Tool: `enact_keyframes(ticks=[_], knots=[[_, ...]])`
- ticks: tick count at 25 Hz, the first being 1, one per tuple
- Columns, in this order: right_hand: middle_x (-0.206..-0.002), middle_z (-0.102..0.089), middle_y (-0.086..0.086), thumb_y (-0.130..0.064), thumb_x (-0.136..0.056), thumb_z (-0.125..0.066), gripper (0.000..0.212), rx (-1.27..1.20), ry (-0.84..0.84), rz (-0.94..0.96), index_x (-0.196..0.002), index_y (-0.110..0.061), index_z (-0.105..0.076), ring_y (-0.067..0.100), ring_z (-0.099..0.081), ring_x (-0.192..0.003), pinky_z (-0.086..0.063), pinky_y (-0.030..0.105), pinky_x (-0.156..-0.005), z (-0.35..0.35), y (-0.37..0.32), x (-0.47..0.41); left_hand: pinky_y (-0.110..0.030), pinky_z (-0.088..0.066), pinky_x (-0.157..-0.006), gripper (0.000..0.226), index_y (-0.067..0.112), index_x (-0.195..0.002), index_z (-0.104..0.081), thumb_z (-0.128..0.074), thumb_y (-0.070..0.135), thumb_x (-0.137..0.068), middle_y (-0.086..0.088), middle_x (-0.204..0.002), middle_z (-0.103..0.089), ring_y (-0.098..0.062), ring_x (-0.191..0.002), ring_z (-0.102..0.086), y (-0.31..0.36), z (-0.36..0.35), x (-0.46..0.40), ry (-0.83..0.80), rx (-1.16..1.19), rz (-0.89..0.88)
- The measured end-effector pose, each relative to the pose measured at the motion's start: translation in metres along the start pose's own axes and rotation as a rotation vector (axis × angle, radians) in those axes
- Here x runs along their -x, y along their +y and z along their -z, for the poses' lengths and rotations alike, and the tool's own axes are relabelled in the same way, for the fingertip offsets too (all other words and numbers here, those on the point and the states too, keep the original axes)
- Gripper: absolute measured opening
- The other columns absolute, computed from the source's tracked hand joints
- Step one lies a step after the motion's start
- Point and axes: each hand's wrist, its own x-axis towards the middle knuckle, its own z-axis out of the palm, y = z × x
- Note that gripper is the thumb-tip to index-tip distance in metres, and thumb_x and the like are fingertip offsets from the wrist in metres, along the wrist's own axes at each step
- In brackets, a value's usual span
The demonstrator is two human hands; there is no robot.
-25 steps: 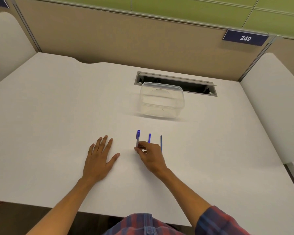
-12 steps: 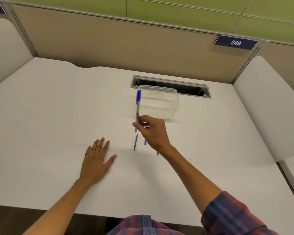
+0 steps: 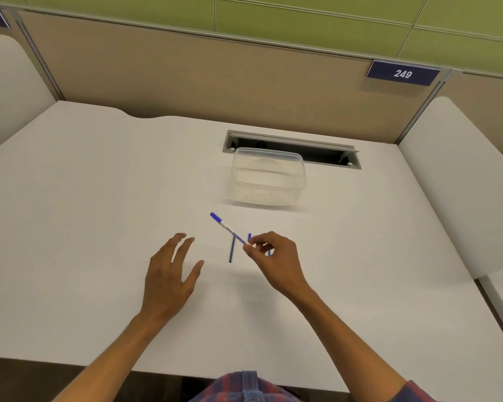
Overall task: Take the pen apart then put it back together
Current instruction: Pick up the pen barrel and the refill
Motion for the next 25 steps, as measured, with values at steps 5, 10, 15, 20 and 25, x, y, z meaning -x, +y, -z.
enact_keyframes(ticks=[5, 10, 15, 20, 25], knots=[[-0.081, -0.07, -0.008, -0.024, -0.078, -0.076, 0.005, -0.033, -0.098, -0.052, -0.082, -0.021, -0.076, 0.005, -0.063, -0.079, -0.042, 0.007, -0.065, -0.005, 0.007, 0.012, -0.039, -0.032, -0.11, 0.051, 0.013, -0.141, -0.048, -0.049, 0.036, -0.095, -0.011, -0.15, -0.043, -0.027, -0.139, -0.037, 0.02, 0.001, -0.005, -0.055, -0.064, -0.358], [-0.087, -0.075, -0.004, -0.025, -0.079, -0.078, 0.008, -0.159, -0.187, -0.111, -0.085, -0.02, -0.078, 0.009, -0.066, -0.082, -0.049, 0.02, -0.074, -0.011, 0.009, 0.013, -0.033, -0.041, -0.091, 0.032, 0.012, -0.12, -0.064, -0.045, 0.019, -0.096, -0.005, -0.105, -0.07, -0.026, -0.1, -0.062, 0.023, -0.006, -0.008, -0.084, -0.011, -0.444], [-0.074, -0.069, -0.01, -0.036, -0.09, -0.067, 0.019, -0.26, -0.135, -0.198, -0.088, -0.02, -0.077, 0.004, -0.06, -0.068, -0.044, 0.015, -0.063, -0.008, 0.016, 0.005, -0.031, -0.041, -0.08, 0.029, 0.01, -0.111, -0.067, -0.044, 0.017, -0.095, -0.004, -0.092, -0.067, -0.024, -0.084, -0.059, 0.011, -0.005, -0.007, -0.063, 0.022, -0.348], [-0.085, -0.071, -0.013, -0.037, -0.086, -0.063, 0.012, 0.14, -0.026, -0.195, -0.086, -0.028, -0.071, 0.006, -0.063, -0.075, -0.051, 0.028, -0.074, -0.022, 0.031, -0.007, -0.027, -0.041, -0.082, 0.031, 0.009, -0.109, -0.068, -0.044, 0.024, -0.096, -0.003, -0.093, -0.069, -0.017, -0.089, -0.056, -0.005, 0.003, -0.011, 0.01, 0.059, -0.187], [-0.096, -0.073, -0.007, -0.039, -0.093, -0.055, 0.024, 0.527, -0.063, -0.089, -0.101, -0.022, -0.071, 0.018, -0.067, -0.087, -0.046, 0.03, -0.074, -0.051, 0.02, -0.024, -0.026, -0.039, -0.084, 0.032, 0.007, -0.107, -0.069, -0.045, 0.025, -0.094, -0.006, -0.095, -0.071, -0.016, -0.093, -0.056, -0.016, 0.01, -0.017, 0.064, 0.069, -0.099]])
